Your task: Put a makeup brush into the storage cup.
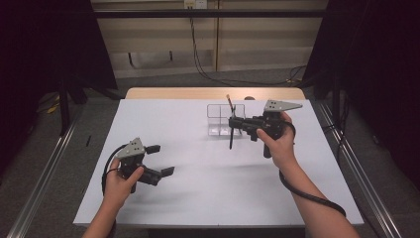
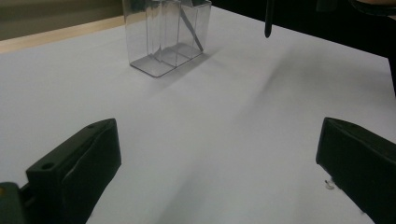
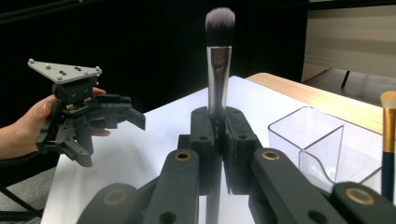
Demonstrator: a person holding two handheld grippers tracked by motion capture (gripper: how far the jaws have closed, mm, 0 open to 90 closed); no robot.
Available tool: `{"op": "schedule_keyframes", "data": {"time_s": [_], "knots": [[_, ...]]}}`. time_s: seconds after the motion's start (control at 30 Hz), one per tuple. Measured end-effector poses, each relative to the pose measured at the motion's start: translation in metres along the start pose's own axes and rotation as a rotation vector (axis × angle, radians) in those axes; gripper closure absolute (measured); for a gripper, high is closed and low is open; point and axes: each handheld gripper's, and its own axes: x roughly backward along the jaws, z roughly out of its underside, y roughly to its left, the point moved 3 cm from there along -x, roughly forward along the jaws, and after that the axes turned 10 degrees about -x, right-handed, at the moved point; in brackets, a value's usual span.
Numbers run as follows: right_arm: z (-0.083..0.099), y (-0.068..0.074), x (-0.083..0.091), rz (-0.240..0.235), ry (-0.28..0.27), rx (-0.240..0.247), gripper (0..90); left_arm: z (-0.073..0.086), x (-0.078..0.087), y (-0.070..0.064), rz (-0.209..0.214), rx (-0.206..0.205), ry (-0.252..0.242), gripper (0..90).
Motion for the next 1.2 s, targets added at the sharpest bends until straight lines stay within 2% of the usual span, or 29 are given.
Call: {"op": "schedule_keyframes", "data": {"time_s": [0.63,0.83,1.2], "knots": [[-0.010,-0.007,0.000,0.008,-0.021,0.016,84.5,0.007,0.010,-0.001,-0.015,-0.003,0.005,0.0],[-0.016,-0.009,0.000,0.020,-0.021,0.027,84.5,0.010,0.017,-0.001,-0.024,-0.001,0.006,0.0],[-0.027,-0.016,-0.003,0.042,-0.038,0.037,84.5,0.012,0.018,-0.001,-0.020,-0.004,0.005,0.0]]}}
